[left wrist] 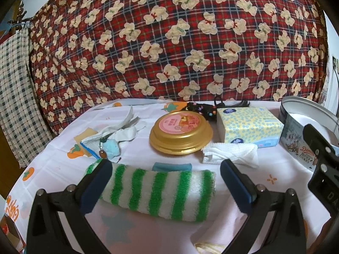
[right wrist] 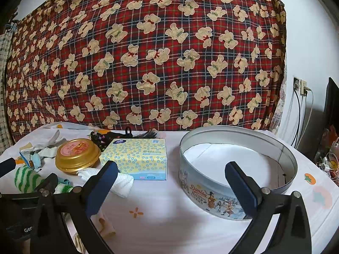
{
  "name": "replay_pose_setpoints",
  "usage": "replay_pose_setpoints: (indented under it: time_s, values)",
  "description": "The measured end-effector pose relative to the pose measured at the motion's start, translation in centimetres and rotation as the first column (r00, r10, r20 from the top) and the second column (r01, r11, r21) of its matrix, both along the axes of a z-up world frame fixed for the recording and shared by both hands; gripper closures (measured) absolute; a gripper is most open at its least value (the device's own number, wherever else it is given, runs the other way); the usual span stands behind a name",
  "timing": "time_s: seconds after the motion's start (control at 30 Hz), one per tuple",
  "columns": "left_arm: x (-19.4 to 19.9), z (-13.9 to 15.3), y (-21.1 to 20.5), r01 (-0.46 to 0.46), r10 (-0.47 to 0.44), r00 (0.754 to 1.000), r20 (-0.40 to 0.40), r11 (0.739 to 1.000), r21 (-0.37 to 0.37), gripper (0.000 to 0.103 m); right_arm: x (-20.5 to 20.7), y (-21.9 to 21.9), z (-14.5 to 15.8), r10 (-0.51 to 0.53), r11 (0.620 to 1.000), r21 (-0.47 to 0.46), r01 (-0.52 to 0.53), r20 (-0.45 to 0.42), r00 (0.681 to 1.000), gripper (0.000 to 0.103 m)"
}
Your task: Organize soft objects
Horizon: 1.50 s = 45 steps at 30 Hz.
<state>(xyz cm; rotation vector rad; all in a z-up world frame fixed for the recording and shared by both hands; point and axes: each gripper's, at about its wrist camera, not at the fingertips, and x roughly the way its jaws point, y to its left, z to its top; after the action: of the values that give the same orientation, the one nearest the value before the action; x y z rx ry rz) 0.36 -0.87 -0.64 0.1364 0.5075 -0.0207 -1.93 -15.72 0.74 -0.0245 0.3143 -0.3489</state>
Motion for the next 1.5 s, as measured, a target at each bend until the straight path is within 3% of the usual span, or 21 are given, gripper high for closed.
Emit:
replay_pose_setpoints:
  time_s: [0.33,0.87,1.5]
  values:
    - [-0.7,0.5,-0.2,-0.023,0.022,0.999,0.046,0.999,0.033,0.0,0.1,0.1,0.0,-0.001,1.0,-0.001,0.001,-0.003,1.0,0.001]
    - [-0.8,0.4,-0.2,-0.021,0.02,0.999,0.044,0.999,0.029,0.0,0.1,0.1,0.0,-0.001,1.0,-0.002,0.001,-0.006,1.0,0.001]
    - [0.3,-0.3,2.0,-0.026,0.026,1.0,0.0,0.997,-0.078,0.0,0.3,-0.1,-0.1,-0.002,1.0,0.0,0.002,-0.01,1.0,0.001]
